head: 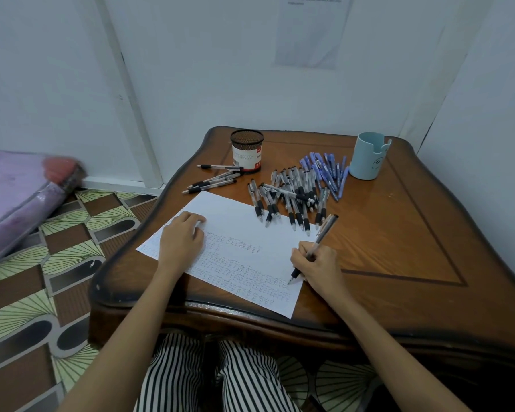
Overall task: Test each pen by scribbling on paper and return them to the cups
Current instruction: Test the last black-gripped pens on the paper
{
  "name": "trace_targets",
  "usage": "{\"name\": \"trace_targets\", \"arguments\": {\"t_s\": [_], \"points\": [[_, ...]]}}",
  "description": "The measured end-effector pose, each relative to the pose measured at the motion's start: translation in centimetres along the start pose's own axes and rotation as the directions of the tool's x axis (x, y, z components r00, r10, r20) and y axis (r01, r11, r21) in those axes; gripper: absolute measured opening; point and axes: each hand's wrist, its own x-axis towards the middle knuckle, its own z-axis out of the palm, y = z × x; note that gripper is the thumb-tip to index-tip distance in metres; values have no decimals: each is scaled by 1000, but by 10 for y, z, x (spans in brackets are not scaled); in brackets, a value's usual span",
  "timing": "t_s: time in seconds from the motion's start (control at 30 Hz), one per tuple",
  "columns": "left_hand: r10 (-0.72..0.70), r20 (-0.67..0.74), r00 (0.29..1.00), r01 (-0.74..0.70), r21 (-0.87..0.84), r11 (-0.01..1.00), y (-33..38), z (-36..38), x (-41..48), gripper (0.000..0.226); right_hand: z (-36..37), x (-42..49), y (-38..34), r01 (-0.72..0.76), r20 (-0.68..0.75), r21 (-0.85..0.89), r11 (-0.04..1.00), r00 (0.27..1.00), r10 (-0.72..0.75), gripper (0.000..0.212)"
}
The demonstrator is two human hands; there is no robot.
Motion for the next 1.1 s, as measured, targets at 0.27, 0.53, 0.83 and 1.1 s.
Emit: {"name": "trace_targets", "arguments": {"t_s": [0.27, 0.53, 0.83, 1.1], "points": [[1, -2, 1000, -1, 2, 1000, 0, 0, 0, 26, 0, -1, -1, 23, -22, -20, 1000, 999, -24, 54], [7, 0, 1000, -7, -4, 1000, 0, -1, 0, 26, 0, -1, -2, 25, -39, -30, 999, 999, -26, 55], [-3, -3, 1000, 3, -9, 1000, 1, 0, 0, 26, -10, 1, 0, -159, 25, 246, 956, 987, 158, 21], [7, -5, 1000, -7, -9, 1000, -1, 0, 0, 26, -18, 0, -9, -312, 202, 516, 798, 949, 240, 26]]}}
